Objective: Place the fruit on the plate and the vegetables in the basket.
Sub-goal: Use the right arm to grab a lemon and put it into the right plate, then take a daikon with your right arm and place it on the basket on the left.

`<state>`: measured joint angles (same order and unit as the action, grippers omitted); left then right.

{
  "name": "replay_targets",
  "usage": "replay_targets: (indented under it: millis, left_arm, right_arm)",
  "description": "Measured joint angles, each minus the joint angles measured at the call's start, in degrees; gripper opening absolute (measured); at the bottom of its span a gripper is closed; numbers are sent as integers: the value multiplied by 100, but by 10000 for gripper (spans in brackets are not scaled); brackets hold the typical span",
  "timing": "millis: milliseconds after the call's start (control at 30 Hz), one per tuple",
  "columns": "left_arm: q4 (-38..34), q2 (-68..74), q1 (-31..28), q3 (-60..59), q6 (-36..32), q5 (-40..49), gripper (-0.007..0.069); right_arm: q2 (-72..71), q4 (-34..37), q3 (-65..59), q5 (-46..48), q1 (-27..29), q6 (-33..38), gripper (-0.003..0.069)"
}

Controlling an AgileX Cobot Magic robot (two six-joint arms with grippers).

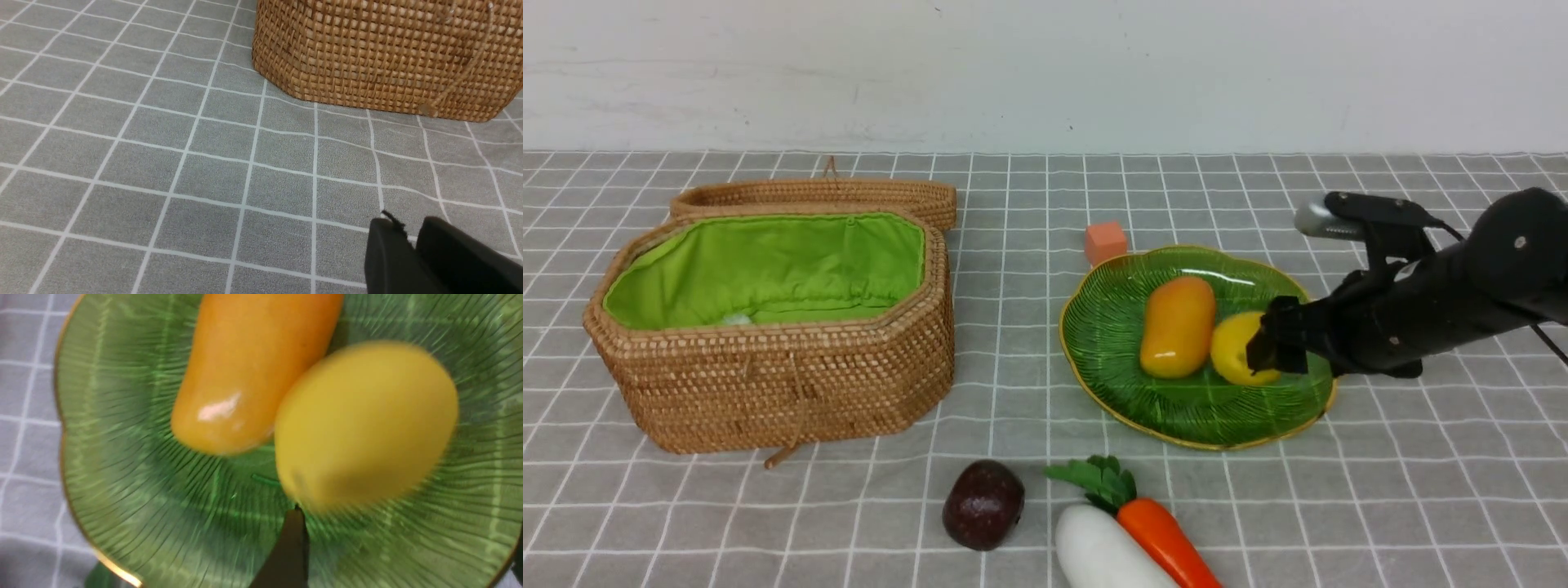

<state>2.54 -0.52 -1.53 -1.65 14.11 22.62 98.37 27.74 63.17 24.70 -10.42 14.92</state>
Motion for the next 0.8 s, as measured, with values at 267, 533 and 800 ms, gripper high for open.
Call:
replay_targets:
  millis: [267, 533, 800]
  left_arm:
    - [0, 0, 0, 0, 0, 0, 111]
    - [0, 0, 0, 0, 0, 0, 113]
    - [0, 0, 0, 0, 0, 0, 123]
  right_arm:
    - [-783, -99, 5, 941, -414, 380, 624]
    - [-1069, -94, 23, 2283, -2120, 946, 591]
    - [-309, -94, 23, 2105, -2716, 911, 587]
